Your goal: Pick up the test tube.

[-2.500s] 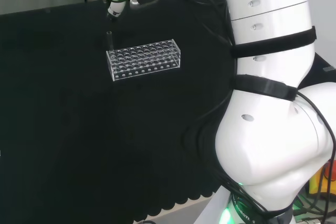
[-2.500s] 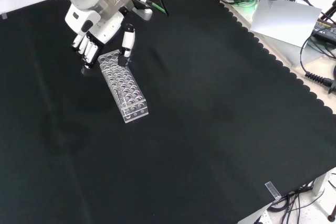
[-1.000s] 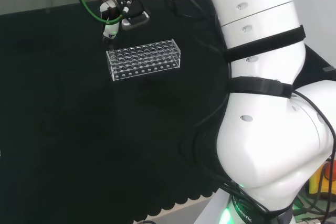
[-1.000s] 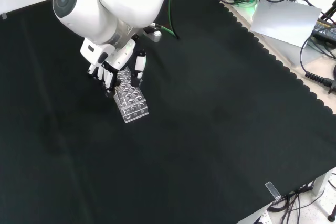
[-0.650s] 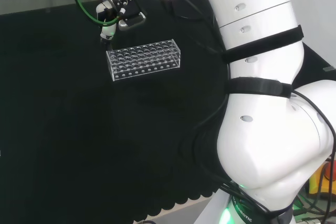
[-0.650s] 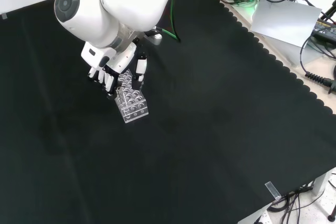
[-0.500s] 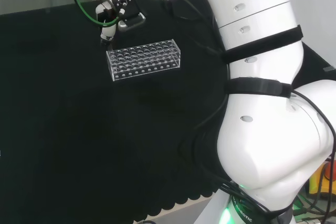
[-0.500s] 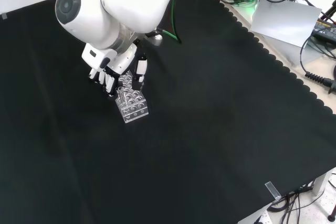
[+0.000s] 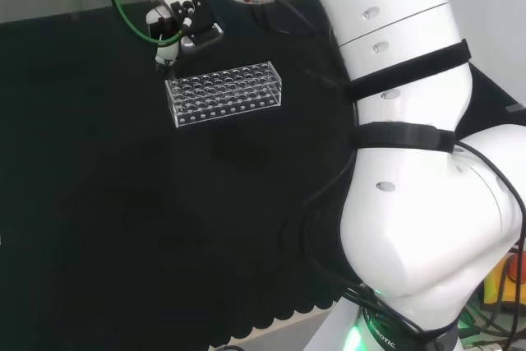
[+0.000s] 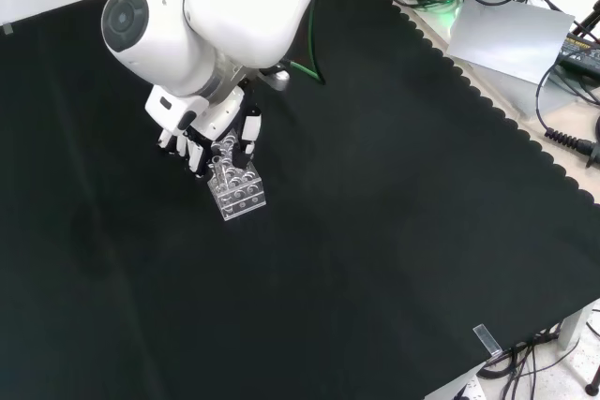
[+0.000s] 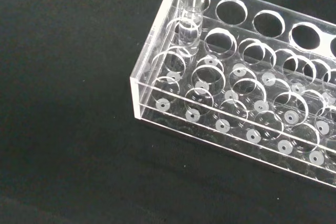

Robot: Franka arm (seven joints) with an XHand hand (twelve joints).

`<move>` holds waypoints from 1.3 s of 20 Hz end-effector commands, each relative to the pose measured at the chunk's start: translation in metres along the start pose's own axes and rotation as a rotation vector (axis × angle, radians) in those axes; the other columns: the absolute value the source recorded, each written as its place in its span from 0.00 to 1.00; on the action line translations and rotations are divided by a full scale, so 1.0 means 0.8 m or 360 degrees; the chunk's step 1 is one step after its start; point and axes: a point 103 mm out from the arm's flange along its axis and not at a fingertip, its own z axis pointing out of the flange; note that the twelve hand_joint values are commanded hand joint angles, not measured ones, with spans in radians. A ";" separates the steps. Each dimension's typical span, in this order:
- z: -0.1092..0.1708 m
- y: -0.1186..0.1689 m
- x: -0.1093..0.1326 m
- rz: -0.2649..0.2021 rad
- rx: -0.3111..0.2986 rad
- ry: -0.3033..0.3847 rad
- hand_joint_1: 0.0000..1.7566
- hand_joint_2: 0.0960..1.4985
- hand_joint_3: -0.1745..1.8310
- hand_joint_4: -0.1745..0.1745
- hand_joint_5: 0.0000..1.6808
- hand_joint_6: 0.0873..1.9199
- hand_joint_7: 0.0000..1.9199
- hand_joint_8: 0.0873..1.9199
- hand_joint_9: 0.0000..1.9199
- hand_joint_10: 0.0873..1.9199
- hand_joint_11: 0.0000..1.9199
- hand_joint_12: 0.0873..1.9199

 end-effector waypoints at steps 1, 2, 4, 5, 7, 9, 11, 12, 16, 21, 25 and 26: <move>0.004 0.008 -0.005 0.0037 -0.0026 0.0026 0.53 0.67 0.00 0.09 0.40 0.34 0.52 0.45 0.38 0.37 0.12 0.78; 0.005 0.008 -0.006 0.0044 -0.0037 0.0035 0.53 0.67 0.00 0.09 0.41 0.34 0.53 0.45 0.39 0.36 0.13 0.77; 0.006 0.010 -0.006 0.0055 -0.0058 0.0057 0.54 0.67 0.00 0.08 0.43 0.34 0.56 0.43 0.42 0.34 0.15 0.76; 0.006 0.010 -0.006 0.0058 -0.0074 0.0065 0.54 0.67 0.00 0.08 0.44 0.34 0.57 0.42 0.43 0.33 0.16 0.76; 0.006 0.012 -0.005 0.0066 -0.0110 0.0088 0.55 0.67 0.00 0.05 0.48 0.33 0.61 0.40 0.46 0.32 0.18 0.75; 0.006 0.013 -0.005 0.0084 -0.0160 0.0123 0.57 0.67 0.00 0.03 0.53 0.31 0.66 0.37 0.51 0.29 0.21 0.73; 0.006 0.013 -0.006 0.0116 -0.0246 0.0203 0.61 0.68 0.02 0.13 0.61 0.31 0.72 0.31 0.58 0.27 0.26 0.71; 0.006 0.013 -0.007 0.0132 -0.0285 0.0254 0.64 0.68 0.03 0.16 0.66 0.30 0.76 0.28 0.63 0.26 0.29 0.69; 0.000 0.012 -0.011 0.0148 -0.0437 0.0383 0.69 0.68 0.00 0.01 0.80 0.16 0.87 0.19 0.78 0.21 0.46 0.60; -0.009 0.014 -0.013 0.0135 -0.0478 0.0410 0.70 0.67 0.00 0.00 0.85 0.08 0.91 0.15 0.85 0.17 0.62 0.48; -0.013 0.011 -0.017 0.0124 -0.0462 0.0426 0.70 0.67 0.00 0.00 0.86 0.06 0.92 0.14 0.86 0.16 0.64 0.46; -0.013 0.010 -0.018 0.0121 -0.0461 0.0428 0.70 0.67 0.00 0.00 0.86 0.06 0.92 0.14 0.86 0.16 0.64 0.46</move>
